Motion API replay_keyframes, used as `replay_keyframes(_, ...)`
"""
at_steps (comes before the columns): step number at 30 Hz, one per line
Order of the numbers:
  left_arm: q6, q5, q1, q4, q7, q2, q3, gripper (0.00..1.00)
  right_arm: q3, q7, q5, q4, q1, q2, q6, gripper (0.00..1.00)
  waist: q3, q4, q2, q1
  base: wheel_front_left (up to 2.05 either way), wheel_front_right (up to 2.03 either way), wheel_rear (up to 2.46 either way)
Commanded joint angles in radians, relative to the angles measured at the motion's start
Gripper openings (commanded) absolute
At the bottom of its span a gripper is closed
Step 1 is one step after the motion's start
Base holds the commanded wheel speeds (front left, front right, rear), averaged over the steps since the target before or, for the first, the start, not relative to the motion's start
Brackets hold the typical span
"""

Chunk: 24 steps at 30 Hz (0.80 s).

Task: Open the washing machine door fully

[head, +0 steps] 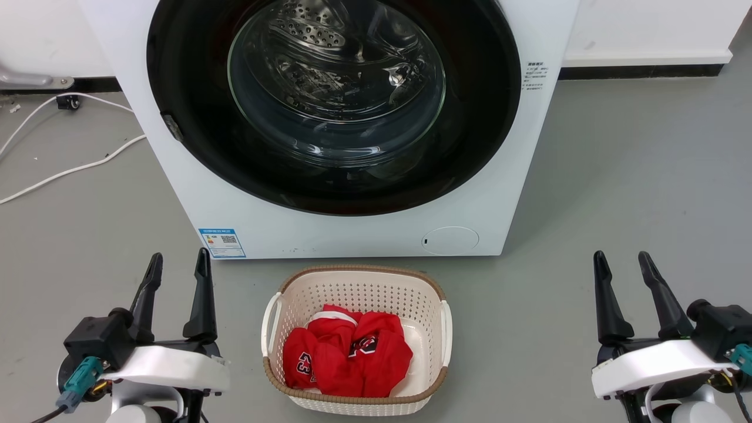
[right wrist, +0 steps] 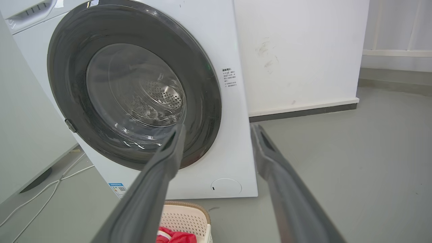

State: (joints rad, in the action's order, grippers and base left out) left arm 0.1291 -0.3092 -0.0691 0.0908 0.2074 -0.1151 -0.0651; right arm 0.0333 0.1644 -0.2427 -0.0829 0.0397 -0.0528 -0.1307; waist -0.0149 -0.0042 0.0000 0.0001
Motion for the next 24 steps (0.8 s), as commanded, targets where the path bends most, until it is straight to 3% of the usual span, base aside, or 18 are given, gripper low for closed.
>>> replay_keyframes(1, 0.002, 0.019, -0.017, -0.005, 0.009, -0.007, -0.001, 1.00, -0.002, 0.007, 0.021, 0.003, 0.007, 0.002, 0.000, 1.00, 0.000, 0.000, 0.0000, 0.0000, 0.00, 0.00, 0.00)
replay_keyframes(24, 0.003, 0.188, -0.010, 0.007, 0.052, -0.005, -0.008, 1.00, -0.008, 0.040, 0.174, -0.002, -0.002, 0.004, 0.000, 1.00, -0.004, 0.000, 0.0000, -0.0001, 0.00, 0.00, 0.00)
